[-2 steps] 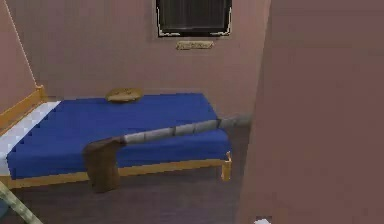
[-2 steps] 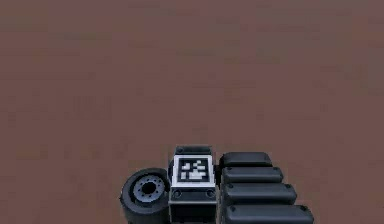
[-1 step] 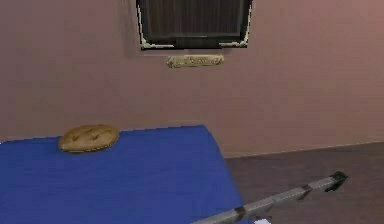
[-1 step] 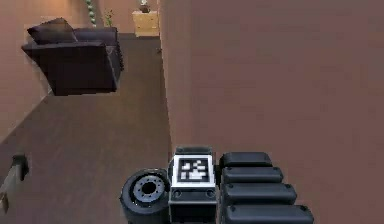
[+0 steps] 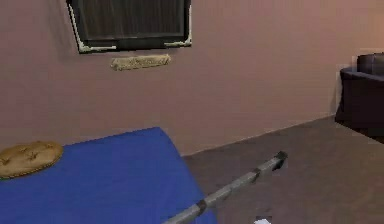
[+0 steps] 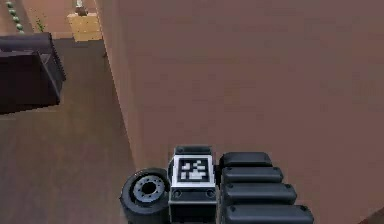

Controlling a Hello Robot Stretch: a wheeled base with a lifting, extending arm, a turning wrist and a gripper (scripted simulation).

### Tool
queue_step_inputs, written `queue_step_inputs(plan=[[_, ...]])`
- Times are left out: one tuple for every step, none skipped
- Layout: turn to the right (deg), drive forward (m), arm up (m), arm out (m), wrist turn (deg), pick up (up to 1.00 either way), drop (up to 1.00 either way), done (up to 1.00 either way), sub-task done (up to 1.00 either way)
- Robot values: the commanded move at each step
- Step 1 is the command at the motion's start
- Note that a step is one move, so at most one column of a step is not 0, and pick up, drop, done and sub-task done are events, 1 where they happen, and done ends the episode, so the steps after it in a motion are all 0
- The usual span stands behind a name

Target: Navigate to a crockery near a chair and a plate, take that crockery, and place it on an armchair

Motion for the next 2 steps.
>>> queue_step_inputs(plan=[[0.0,0.30,0.00,0.00,0.0,0.00,0.00,0.00,0.00],[45.0,0.00,0.00,0.00,0.0,0.00,0.00,0.00,0.00]])
